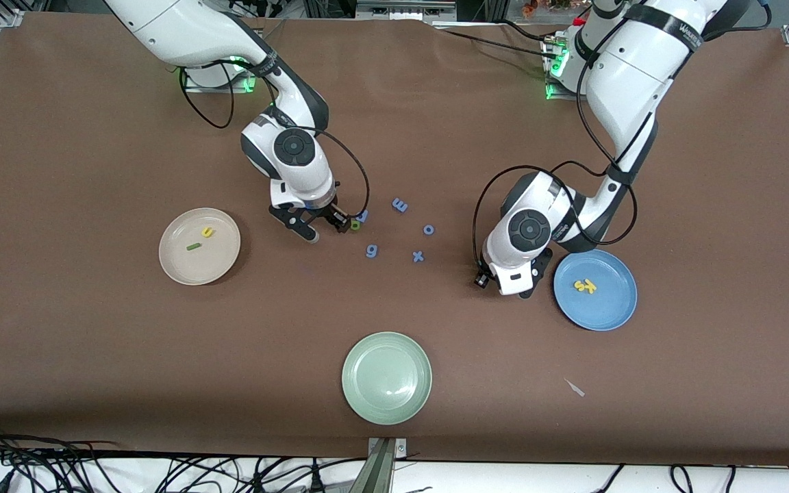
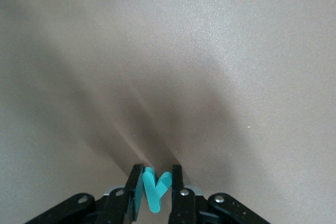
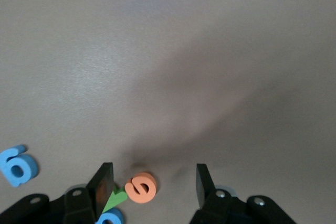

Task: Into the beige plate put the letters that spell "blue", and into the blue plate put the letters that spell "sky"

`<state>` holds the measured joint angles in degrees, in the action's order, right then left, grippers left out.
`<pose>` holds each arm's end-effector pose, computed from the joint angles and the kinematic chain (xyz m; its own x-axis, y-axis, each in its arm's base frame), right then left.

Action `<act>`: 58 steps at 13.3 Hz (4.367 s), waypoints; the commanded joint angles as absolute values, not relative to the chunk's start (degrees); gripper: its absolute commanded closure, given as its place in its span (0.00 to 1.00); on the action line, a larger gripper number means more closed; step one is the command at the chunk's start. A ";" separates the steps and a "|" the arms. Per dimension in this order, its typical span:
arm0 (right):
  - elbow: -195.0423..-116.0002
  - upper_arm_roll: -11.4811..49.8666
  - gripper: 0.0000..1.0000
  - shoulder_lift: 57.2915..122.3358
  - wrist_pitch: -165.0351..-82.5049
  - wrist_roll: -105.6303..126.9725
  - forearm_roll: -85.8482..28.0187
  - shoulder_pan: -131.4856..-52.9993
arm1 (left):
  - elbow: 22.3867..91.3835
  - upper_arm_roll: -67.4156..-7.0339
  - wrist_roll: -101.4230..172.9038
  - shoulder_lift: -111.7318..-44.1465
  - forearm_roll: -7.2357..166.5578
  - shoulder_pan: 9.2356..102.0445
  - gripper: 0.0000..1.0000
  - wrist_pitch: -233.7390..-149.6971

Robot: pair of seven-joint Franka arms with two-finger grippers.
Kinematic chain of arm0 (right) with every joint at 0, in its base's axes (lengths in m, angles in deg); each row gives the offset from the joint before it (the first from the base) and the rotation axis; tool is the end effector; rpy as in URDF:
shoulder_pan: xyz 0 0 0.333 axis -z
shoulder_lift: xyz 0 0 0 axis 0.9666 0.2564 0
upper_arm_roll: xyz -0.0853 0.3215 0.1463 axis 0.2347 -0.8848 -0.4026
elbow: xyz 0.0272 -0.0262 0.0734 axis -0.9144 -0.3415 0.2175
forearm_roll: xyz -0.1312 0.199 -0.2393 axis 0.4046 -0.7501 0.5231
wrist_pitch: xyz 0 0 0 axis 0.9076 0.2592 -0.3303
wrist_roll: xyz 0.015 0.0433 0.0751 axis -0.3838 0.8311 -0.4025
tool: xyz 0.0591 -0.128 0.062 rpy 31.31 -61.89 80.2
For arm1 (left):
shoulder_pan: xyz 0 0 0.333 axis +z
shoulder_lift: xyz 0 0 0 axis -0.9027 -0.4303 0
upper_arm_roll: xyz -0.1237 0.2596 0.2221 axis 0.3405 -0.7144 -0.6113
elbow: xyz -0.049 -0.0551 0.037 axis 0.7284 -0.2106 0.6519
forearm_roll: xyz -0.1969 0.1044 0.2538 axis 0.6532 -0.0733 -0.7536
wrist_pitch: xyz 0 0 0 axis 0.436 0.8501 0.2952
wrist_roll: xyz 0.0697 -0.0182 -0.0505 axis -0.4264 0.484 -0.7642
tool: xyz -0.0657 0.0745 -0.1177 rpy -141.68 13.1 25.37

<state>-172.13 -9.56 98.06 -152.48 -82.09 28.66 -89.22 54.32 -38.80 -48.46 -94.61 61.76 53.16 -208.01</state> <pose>0.4827 0.3452 0.2329 0.8012 -0.5984 0.0033 -0.5983 -0.8012 -0.0139 0.5934 -0.2807 0.2046 0.4954 0.8642 -0.0882 0.8624 -0.5015 -0.0691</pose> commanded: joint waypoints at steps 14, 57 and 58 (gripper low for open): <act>-171.20 -8.49 0.45 102.03 -156.51 -87.53 34.39 -91.23 | 53.42 -39.47 -3.78 -85.89 59.86 70.14 0.00 -196.55; -180.26 2.51 0.36 85.07 -143.50 -22.02 22.89 -80.07 | 54.56 -51.60 43.07 -54.16 68.12 64.25 0.00 -173.52; -179.47 0.49 0.36 86.20 -143.50 -26.92 22.52 -80.07 | 54.56 -51.60 43.07 -54.16 68.12 64.25 0.00 -173.52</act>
<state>-179.82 3.63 86.17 -143.47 -20.82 24.56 -79.97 56.06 -51.66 43.50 -53.58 67.22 64.28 -174.91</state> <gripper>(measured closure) 0.357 0.000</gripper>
